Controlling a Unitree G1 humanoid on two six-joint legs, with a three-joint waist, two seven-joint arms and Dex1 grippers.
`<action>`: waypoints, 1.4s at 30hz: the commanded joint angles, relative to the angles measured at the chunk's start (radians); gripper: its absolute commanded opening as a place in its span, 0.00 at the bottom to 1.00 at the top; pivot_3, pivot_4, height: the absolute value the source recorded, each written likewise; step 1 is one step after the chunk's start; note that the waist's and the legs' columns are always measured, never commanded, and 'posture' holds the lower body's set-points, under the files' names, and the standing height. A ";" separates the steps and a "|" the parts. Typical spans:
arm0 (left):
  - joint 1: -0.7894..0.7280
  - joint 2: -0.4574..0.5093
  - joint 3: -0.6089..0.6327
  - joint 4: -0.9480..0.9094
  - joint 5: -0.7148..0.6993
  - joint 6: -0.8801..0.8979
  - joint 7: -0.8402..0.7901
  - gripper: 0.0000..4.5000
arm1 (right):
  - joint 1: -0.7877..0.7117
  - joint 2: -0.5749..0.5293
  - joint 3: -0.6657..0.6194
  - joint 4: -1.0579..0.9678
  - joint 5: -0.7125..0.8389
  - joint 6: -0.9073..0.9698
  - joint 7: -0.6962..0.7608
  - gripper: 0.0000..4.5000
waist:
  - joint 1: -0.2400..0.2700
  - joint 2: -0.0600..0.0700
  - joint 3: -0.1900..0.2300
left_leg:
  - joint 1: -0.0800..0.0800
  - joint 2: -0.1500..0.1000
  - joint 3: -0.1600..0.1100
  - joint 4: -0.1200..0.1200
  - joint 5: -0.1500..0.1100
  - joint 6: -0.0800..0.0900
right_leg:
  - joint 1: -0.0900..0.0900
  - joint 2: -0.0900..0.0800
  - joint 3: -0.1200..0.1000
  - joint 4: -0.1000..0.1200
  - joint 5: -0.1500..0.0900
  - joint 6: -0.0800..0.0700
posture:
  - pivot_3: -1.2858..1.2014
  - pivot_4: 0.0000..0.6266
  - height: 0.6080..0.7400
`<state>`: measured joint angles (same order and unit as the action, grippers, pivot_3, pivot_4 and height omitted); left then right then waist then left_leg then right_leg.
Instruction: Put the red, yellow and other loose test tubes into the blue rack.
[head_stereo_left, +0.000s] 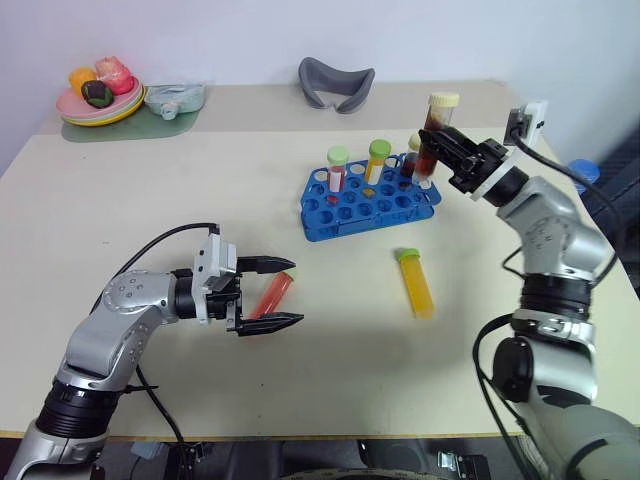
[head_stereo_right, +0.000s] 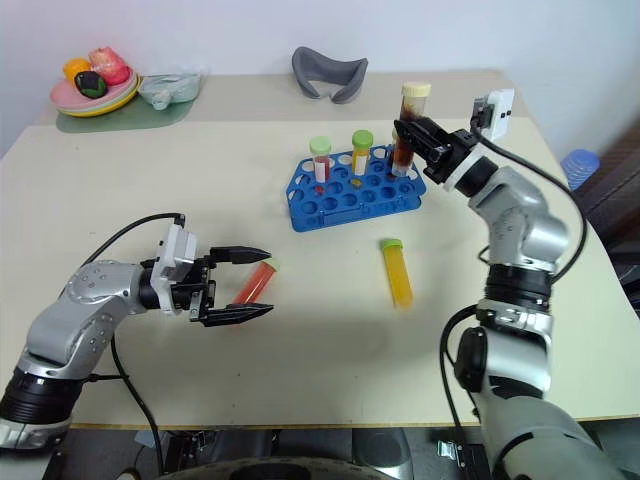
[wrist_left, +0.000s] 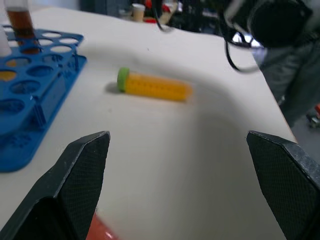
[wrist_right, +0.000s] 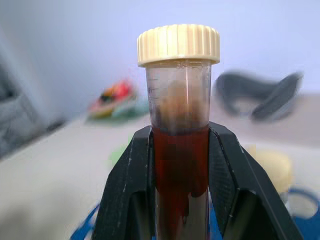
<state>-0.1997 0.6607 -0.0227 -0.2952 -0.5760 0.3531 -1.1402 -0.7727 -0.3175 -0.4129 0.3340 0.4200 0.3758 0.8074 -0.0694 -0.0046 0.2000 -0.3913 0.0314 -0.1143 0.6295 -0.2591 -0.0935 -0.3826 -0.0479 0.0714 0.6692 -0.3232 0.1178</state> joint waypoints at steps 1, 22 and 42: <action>0.001 -0.012 0.022 -0.038 -0.010 -0.001 0.032 0.99 | 0.016 0.052 -0.004 0.048 -0.014 -0.237 -0.052 0.18 | 0.000 0.000 0.000 | 0.000 0.000 0.000 0.000 0.000 0.000 | 0.000 0.000 0.000 0.000 0.000 0.000 | 0.52 0.24 1.00; 0.032 -0.048 0.022 -0.087 -0.035 0.020 0.122 0.99 | 0.106 0.111 0.038 0.283 -0.007 -0.654 -0.112 0.18 | -0.001 0.001 0.000 | 0.000 0.000 0.000 0.000 0.000 -0.001 | -0.001 0.000 0.001 0.002 0.000 0.000 | 0.52 0.24 1.00; 0.047 -0.041 0.035 -0.100 -0.044 0.021 0.122 0.99 | 0.089 0.119 0.071 0.475 -0.036 -0.787 -0.132 0.18 | -0.002 0.001 0.000 | 0.001 0.000 0.000 0.000 0.001 -0.001 | 0.000 0.000 0.001 0.002 0.000 0.000 | 0.52 0.24 1.00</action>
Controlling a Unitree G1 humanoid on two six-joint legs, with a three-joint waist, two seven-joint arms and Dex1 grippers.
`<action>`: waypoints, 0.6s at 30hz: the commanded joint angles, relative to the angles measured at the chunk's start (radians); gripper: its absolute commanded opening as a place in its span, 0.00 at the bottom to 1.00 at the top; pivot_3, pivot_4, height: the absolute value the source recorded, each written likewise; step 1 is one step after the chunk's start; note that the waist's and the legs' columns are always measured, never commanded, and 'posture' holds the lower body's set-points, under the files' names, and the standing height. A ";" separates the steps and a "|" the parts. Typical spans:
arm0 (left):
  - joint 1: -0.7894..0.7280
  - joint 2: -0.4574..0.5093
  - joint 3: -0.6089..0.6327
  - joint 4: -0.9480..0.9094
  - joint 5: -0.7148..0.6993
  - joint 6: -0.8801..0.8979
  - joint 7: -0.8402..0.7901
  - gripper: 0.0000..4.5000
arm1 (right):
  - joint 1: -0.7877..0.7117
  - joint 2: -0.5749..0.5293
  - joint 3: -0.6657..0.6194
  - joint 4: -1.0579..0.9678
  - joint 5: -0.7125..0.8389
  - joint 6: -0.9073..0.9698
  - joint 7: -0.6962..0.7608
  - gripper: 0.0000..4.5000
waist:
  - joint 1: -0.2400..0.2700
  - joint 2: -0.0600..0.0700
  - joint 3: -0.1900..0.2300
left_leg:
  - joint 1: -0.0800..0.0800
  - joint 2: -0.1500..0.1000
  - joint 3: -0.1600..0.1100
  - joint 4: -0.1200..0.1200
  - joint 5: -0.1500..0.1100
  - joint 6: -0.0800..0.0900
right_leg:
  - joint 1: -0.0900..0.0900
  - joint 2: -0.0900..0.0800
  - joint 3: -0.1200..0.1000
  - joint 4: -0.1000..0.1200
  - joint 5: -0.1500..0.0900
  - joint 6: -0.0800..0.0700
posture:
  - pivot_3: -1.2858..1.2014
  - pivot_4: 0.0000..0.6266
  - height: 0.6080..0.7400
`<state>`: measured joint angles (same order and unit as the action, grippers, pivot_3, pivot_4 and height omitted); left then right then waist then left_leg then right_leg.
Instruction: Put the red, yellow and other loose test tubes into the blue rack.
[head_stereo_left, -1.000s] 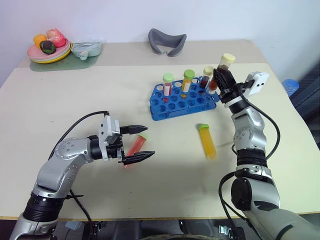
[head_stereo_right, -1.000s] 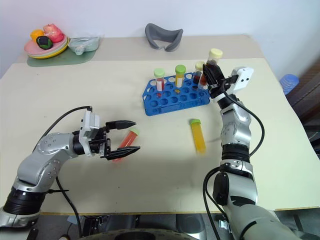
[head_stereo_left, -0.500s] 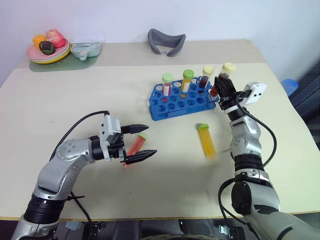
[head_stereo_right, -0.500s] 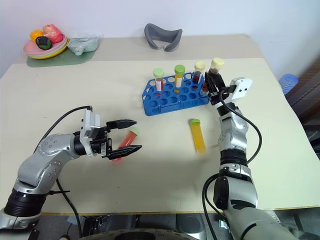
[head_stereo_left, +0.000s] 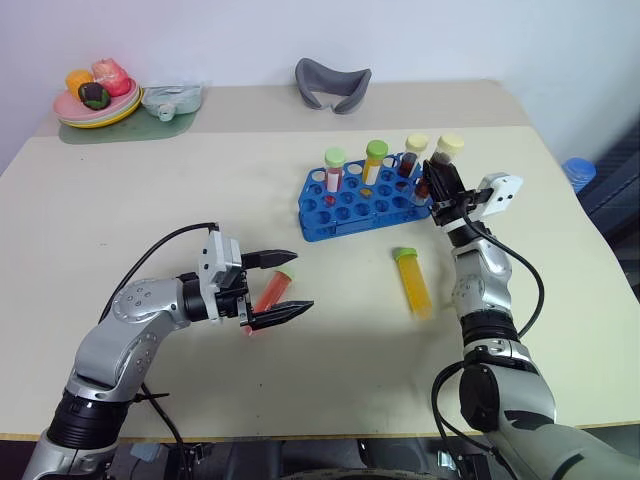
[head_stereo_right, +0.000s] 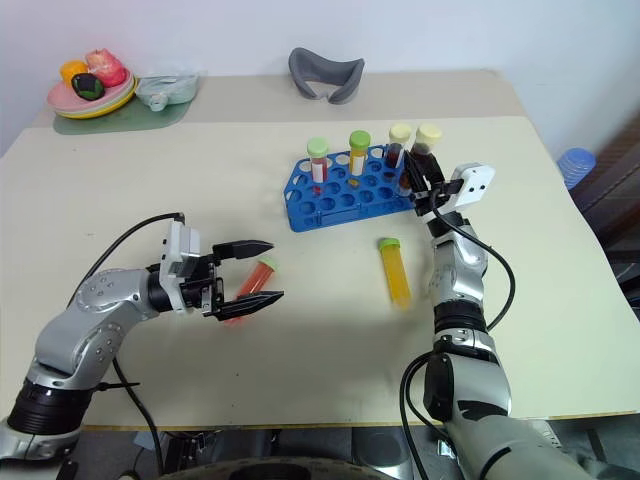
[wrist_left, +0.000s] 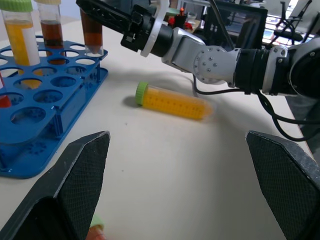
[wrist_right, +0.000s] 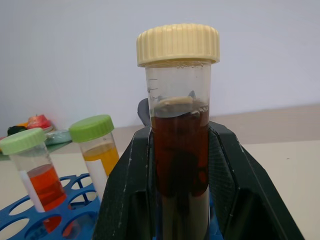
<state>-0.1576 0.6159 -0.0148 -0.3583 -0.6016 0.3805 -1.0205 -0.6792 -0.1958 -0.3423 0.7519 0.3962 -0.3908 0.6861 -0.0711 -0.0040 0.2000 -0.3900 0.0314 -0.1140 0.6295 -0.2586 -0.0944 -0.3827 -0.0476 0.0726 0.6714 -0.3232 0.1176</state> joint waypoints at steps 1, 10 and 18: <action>0.007 0.004 0.028 -0.039 -0.018 -0.006 0.003 0.99 | -0.010 -0.005 0.000 0.071 -0.013 -0.029 -0.013 0.18 | 0.000 0.000 0.000 | 0.000 0.000 0.000 0.000 0.000 0.000 | 0.000 0.000 0.000 0.000 0.000 0.000 | 0.52 0.24 1.00; 0.006 0.005 0.033 -0.047 -0.021 0.001 0.012 0.99 | -0.036 -0.013 -0.005 0.128 -0.017 -0.078 -0.018 0.18 | 0.000 0.000 0.000 | 0.000 0.000 0.000 0.000 0.000 0.000 | 0.000 0.000 0.000 0.000 0.000 0.000 | 0.52 0.24 1.00; 0.001 -0.001 0.035 -0.048 -0.027 0.009 0.026 0.99 | 0.005 -0.011 0.008 0.033 -0.029 -0.094 -0.052 0.94 | 0.001 0.000 0.000 | 0.000 0.000 0.000 0.000 0.000 0.000 | 0.000 0.000 0.000 0.000 0.000 0.000 | 0.52 0.24 1.00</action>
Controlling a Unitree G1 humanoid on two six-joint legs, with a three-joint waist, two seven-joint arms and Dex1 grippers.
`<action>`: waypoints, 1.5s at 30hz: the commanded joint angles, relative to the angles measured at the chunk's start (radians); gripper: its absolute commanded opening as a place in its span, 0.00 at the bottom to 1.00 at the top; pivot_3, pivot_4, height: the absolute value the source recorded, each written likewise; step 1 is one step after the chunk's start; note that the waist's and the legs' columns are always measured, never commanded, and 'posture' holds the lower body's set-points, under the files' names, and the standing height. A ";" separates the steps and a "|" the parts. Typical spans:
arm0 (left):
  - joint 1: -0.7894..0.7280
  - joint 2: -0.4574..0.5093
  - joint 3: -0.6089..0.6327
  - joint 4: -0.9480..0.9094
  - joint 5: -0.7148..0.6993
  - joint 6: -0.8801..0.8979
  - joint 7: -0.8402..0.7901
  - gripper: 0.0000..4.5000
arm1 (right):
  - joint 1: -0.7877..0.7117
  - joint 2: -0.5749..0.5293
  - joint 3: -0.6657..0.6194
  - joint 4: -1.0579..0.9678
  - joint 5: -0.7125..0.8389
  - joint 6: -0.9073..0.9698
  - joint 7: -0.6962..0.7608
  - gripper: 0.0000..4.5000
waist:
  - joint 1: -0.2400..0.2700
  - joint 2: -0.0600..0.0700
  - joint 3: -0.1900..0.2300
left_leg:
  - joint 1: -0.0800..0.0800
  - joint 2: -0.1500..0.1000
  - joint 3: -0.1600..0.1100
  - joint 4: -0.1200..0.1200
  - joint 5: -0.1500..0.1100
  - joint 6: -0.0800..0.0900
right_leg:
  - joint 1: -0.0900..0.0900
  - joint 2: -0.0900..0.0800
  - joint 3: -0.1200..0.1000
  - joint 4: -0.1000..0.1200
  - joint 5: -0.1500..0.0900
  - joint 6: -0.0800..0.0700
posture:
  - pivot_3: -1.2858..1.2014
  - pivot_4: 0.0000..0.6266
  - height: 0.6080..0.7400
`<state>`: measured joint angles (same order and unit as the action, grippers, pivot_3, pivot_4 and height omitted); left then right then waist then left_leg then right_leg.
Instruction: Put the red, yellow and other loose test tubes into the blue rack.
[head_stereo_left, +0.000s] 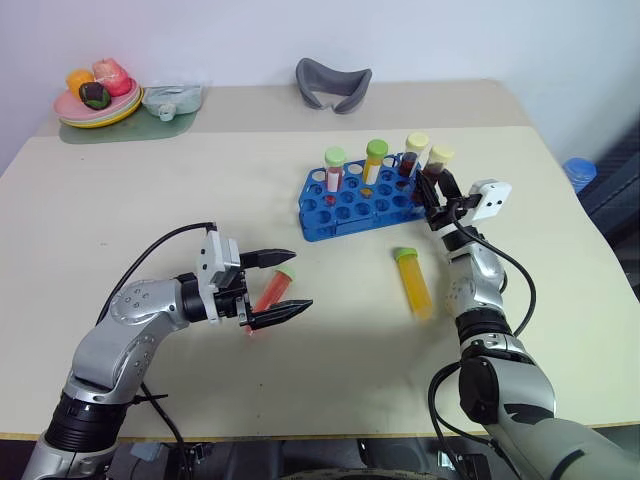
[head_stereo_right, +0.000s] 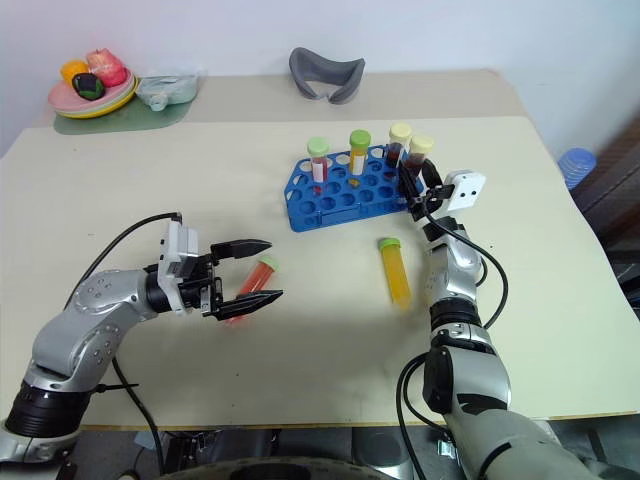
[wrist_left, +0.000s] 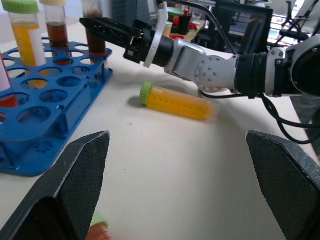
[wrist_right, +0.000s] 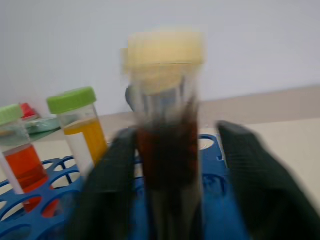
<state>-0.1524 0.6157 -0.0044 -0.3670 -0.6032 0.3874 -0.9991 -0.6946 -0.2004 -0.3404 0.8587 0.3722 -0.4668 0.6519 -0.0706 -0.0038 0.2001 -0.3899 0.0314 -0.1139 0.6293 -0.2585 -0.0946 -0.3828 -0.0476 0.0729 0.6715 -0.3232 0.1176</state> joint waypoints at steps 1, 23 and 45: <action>-0.004 -0.002 0.024 -0.040 -0.026 0.003 0.007 0.99 | 0.038 -0.008 0.012 -0.110 -0.007 -0.011 -0.020 0.97 | 0.000 0.000 0.000 | 0.000 0.000 0.000 0.000 0.000 0.000 | 0.000 0.000 0.000 0.000 0.000 0.000 | 0.52 0.24 1.00; -0.068 0.079 0.065 0.023 -0.081 0.099 -0.058 0.99 | 0.632 -0.583 -0.121 -1.602 0.371 1.554 -0.401 0.97 | 0.011 0.001 0.000 | -0.001 0.000 0.000 0.000 0.000 0.000 | 0.000 0.001 0.001 -0.001 0.000 0.000 | 0.52 0.24 1.00; -0.040 0.144 0.058 0.103 -0.008 -0.069 -0.311 0.99 | 0.137 -0.548 0.081 -1.062 1.173 2.059 -1.172 0.97 | 0.026 0.000 0.000 | -0.015 0.000 0.001 0.000 0.000 0.001 | -0.013 0.000 0.001 -0.004 0.000 0.000 | 0.52 0.24 1.00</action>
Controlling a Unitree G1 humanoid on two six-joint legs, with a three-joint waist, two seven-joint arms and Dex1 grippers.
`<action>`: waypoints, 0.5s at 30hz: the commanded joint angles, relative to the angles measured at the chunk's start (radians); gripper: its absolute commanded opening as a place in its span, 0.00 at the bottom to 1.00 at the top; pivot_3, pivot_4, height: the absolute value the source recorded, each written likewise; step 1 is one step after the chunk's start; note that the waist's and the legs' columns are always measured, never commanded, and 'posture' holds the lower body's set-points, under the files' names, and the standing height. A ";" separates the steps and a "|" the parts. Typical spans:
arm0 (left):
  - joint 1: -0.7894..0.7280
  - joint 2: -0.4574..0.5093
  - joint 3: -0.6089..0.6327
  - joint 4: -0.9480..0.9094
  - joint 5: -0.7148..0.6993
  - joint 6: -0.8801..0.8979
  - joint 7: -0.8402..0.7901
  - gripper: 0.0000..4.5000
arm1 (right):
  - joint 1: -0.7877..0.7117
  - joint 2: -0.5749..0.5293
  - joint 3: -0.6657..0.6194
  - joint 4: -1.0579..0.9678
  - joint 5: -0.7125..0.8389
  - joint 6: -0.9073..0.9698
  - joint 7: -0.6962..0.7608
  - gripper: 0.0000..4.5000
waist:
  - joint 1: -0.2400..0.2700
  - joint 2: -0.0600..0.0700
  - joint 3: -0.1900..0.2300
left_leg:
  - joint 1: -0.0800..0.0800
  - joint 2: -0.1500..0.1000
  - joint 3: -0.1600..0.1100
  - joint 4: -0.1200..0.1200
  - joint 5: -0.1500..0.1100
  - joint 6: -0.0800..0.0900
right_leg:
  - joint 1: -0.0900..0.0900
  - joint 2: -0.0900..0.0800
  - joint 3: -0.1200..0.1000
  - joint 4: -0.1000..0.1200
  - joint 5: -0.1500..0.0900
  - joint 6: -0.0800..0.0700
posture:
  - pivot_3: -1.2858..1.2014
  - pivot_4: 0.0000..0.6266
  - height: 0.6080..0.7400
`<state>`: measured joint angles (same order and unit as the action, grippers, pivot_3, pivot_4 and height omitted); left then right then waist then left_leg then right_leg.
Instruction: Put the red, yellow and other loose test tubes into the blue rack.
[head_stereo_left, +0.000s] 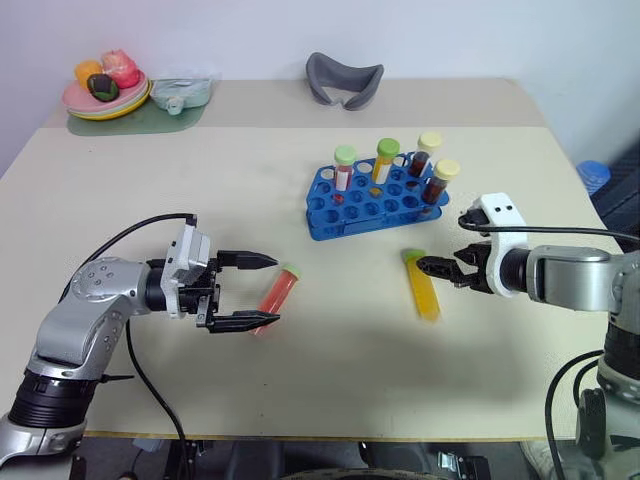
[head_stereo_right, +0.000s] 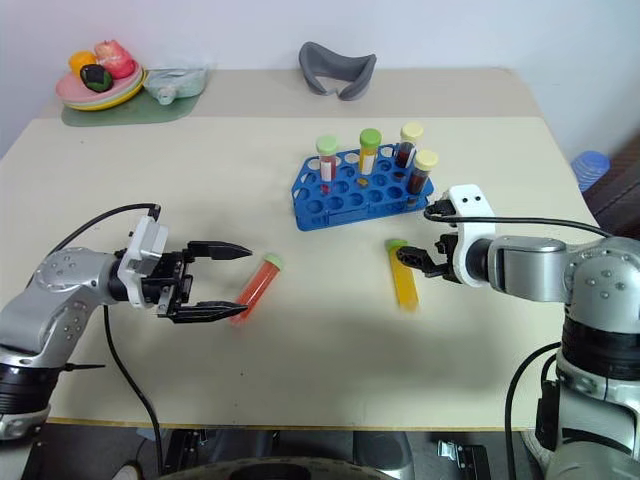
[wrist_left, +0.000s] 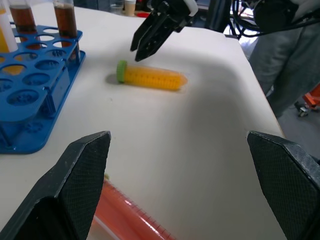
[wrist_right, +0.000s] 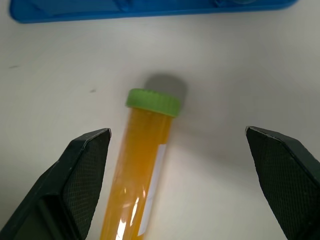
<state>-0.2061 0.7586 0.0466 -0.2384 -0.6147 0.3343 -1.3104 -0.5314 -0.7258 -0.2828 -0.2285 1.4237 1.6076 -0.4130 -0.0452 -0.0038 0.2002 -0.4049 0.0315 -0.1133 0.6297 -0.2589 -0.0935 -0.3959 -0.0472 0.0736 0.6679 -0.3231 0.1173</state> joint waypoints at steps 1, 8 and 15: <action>0.020 0.003 0.009 -0.026 0.004 -0.018 0.000 0.99 | -0.027 -0.040 0.052 0.038 0.182 -0.047 -0.156 0.97 | 0.000 0.000 0.000 | 0.000 0.000 0.000 0.000 0.000 0.000 | 0.000 0.000 0.000 0.000 0.000 0.000 | 0.52 0.24 1.00; 0.048 0.002 0.012 -0.041 0.002 -0.019 0.010 0.99 | -0.017 -0.204 0.309 0.017 0.544 -0.320 -0.412 0.97 | 0.000 0.000 0.000 | -0.001 0.000 0.000 0.001 0.000 0.000 | -0.001 0.000 0.000 0.000 0.000 0.000 | 0.52 0.24 1.00; 0.056 0.001 0.010 -0.045 0.001 -0.014 0.016 0.99 | -0.065 -0.198 0.418 0.010 0.548 -0.420 -0.441 0.97 | -0.001 0.000 0.000 | -0.001 0.000 0.000 0.001 0.000 0.000 | -0.002 0.000 0.000 0.001 0.000 0.000 | 0.52 0.24 1.00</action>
<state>-0.1520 0.7590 0.0457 -0.2574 -0.6094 0.3327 -1.2963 -0.5699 -0.9221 0.1321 -0.1960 1.9489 1.2126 -0.8469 -0.0458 -0.0037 0.2002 -0.4063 0.0317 -0.1136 0.6305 -0.2588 -0.0934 -0.3975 -0.0470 0.0733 0.6689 -0.3231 0.1173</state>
